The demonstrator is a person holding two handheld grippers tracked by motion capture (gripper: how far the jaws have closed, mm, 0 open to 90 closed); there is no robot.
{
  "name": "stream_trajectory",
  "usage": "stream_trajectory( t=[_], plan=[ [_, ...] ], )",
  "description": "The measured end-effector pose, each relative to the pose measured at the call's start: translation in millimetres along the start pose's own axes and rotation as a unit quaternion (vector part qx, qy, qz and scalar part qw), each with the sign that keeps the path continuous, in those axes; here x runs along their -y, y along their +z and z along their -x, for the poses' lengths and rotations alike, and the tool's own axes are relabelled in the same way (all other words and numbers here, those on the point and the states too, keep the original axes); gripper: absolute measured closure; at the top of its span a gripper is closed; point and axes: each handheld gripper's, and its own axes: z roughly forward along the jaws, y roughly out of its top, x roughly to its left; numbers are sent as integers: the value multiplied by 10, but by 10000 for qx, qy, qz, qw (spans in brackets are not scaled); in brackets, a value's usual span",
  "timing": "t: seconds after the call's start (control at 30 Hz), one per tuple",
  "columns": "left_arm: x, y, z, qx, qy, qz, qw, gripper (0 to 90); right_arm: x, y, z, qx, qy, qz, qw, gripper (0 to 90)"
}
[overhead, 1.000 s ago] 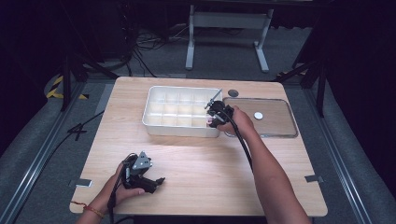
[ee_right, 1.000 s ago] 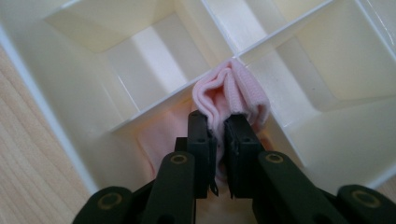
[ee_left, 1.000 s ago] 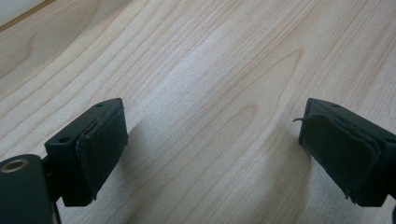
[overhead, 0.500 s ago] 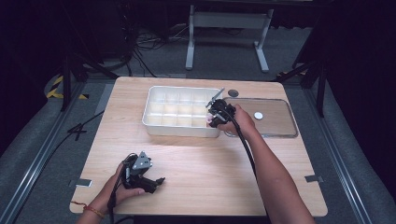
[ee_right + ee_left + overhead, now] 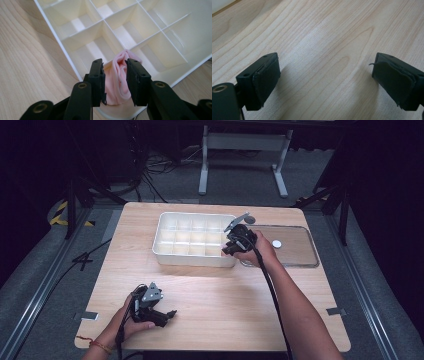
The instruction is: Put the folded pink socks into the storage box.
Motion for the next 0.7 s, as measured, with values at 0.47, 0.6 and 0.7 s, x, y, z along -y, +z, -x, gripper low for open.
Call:
stream_trajectory(
  t=[0.47, 0.6, 0.7],
  plan=[
    [0, 7, 0, 0, -4, 14, 10000, 79, 184, -243, -51, 138, -35, 372, 9992, 534],
    [1, 17, 5, 28, -58, 41, 10000, 77, 245, -347, -67, 280, 17, 508, 9983, 468],
    [-1, 15, 4, -1, -33, 38, 10000, 76, 279, -390, -70, 342, 57, 574, 9977, 457]
  ],
)
